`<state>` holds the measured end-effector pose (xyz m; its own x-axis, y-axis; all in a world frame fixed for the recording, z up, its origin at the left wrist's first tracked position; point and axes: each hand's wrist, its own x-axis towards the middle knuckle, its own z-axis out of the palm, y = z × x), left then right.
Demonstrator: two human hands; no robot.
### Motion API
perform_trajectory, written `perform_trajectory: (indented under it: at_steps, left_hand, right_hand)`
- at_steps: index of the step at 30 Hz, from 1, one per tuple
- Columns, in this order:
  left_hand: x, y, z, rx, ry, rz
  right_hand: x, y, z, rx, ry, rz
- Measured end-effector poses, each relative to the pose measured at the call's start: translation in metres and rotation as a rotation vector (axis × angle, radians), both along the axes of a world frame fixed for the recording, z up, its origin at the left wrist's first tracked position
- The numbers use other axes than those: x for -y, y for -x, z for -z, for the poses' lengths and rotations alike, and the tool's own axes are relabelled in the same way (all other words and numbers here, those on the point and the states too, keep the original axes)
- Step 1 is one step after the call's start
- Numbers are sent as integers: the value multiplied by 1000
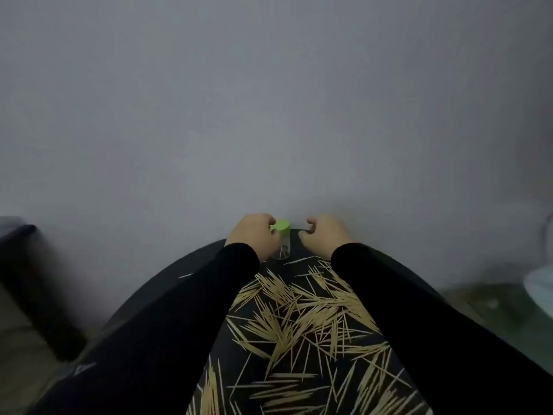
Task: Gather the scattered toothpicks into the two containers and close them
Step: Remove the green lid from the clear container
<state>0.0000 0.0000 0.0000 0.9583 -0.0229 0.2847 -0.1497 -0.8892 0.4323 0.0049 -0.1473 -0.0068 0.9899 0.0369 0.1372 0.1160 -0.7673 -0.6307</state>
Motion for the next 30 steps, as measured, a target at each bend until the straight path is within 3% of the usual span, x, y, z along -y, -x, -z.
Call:
perform_trajectory:
  at_steps: [7, 16, 25, 30]
  left_hand:
    - [10, -39, 44, 87, 260, -12]
    - [8, -67, 65, 98, 274, -15]
    - [5, -51, 47, 172, 393, 35]
    - [8, -14, 23, 25, 640, 105]
  right_hand:
    - [-14, -35, 52, -119, -229, -16]
    - [-31, -59, 70, -45, -336, -44]
    - [-21, -39, 52, 74, -335, -91]
    - [-5, 6, 27, 150, -248, -138]
